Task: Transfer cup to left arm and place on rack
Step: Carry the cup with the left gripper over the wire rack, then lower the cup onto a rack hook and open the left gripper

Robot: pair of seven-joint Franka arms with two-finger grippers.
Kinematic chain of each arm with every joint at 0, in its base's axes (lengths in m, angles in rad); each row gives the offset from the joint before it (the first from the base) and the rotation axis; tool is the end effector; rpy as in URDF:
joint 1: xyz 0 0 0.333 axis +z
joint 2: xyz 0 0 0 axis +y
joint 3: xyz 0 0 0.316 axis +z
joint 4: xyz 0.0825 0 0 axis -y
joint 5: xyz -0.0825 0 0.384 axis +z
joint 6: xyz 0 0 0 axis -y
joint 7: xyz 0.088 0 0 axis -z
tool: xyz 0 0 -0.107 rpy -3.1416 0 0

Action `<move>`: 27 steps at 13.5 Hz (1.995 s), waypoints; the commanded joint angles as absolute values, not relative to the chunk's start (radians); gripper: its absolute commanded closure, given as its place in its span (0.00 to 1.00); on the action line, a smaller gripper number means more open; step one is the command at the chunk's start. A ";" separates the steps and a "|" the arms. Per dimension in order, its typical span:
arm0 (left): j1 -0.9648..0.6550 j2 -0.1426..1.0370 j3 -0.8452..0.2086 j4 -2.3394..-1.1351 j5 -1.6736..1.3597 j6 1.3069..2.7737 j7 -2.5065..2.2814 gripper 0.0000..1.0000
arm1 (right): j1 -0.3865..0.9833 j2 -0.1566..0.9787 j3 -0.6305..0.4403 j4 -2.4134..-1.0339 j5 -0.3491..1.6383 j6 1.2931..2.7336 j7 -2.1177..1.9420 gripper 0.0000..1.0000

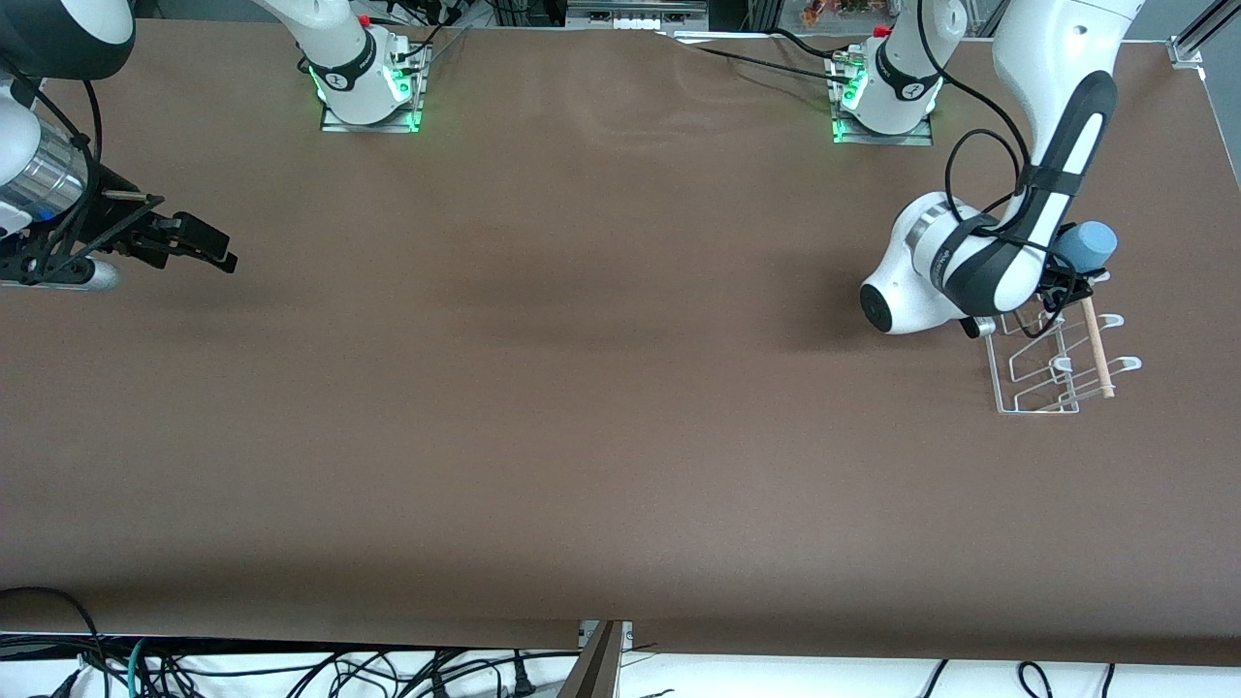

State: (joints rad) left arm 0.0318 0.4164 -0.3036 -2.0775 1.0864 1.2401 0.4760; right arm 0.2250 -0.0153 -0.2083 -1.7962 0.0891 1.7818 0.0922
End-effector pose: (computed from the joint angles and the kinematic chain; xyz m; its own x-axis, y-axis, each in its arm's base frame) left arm 0.4942 -0.0156 0.2519 0.0715 -0.0991 -0.9925 -0.9421 -0.3334 -0.0346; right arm 0.5585 0.0163 0.5441 0.9956 -0.0936 -0.0086 -0.0940 -0.9915 -0.0898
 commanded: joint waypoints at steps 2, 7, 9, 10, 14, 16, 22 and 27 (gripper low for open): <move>0.032 0.402 -0.311 -2.135 1.114 1.275 0.417 0.99 | 0.073 0.011 -0.081 -1.749 0.083 1.750 0.028 0.02; 0.029 0.423 -0.311 -2.128 1.114 1.285 0.373 0.00 | -0.023 0.012 0.003 -1.741 0.083 1.750 0.011 0.02; 0.029 0.414 -0.311 -2.117 1.109 1.285 0.368 0.00 | -0.018 0.018 0.006 -1.743 0.083 1.750 0.015 0.02; 0.034 0.408 -0.313 -2.094 1.095 1.282 0.367 0.00 | -0.015 0.021 0.009 -1.741 0.081 1.750 0.015 0.02; 0.058 0.359 -0.307 -1.898 0.887 1.275 0.353 0.00 | -0.002 0.029 0.011 -1.735 0.083 1.749 0.014 0.02; 0.066 0.348 -0.299 -1.766 0.719 1.273 0.324 0.00 | 0.009 0.038 0.009 -1.730 0.081 1.752 0.015 0.02; 0.127 0.339 -0.301 -1.464 0.252 1.284 0.030 0.00 | 0.009 0.038 0.009 -1.730 0.081 1.750 0.014 0.02; 0.126 0.286 -0.296 -1.331 0.092 1.453 -0.074 0.00 | 0.009 0.046 0.009 -1.730 0.081 1.750 0.014 0.02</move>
